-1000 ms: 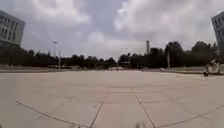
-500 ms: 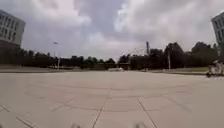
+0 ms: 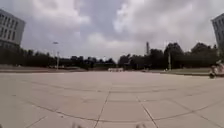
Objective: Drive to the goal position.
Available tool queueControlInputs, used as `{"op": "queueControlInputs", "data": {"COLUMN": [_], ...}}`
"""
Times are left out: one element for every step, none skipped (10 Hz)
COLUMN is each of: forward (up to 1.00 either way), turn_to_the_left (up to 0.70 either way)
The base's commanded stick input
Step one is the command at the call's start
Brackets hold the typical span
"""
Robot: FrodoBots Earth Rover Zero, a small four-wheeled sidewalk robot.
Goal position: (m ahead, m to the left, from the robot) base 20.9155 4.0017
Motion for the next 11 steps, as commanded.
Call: {"op": "queueControlInputs", "data": {"forward": [0.6, 0.6, 0.6, 0.6, 0.6, 0.6, 0.6, 0.6, 0.6, 0.6, 0.6], "turn_to_the_left": [0.0, 0.0, 0.0, 0.0, 0.0, 0.0, 0.0, 0.0, 0.0, 0.0, 0.0]}}
